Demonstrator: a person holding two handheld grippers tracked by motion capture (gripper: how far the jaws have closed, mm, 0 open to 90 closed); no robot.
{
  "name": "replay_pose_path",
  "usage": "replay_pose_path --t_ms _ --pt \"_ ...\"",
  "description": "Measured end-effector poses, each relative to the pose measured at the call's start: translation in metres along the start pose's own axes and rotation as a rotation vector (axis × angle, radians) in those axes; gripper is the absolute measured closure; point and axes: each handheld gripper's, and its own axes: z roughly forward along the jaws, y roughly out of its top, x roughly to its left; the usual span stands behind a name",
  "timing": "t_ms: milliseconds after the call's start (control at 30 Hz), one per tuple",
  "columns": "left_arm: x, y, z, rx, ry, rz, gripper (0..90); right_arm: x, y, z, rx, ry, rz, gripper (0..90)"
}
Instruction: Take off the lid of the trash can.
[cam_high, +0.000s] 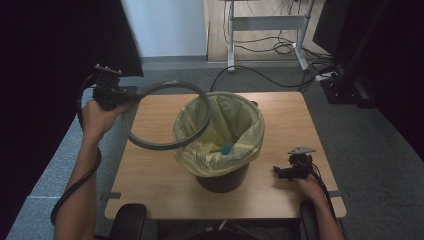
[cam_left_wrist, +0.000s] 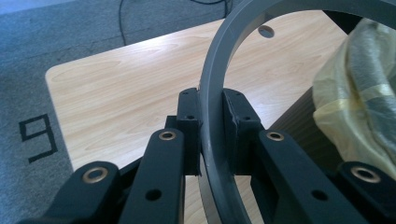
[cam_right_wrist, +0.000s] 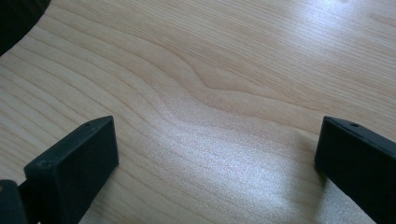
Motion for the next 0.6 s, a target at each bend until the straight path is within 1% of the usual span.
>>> replay_pose_path --t_ms 233,600 --pt "0.015 -0.009 -0.007 -0.012 0.025 -0.032 78.4 0.000 0.000 0.000 0.000 0.000 0.000 0.0" --pt "0.035 -0.025 -0.017 -0.022 0.066 -0.077 78.4 0.000 0.000 0.000 0.000 0.000 0.000 0.0"
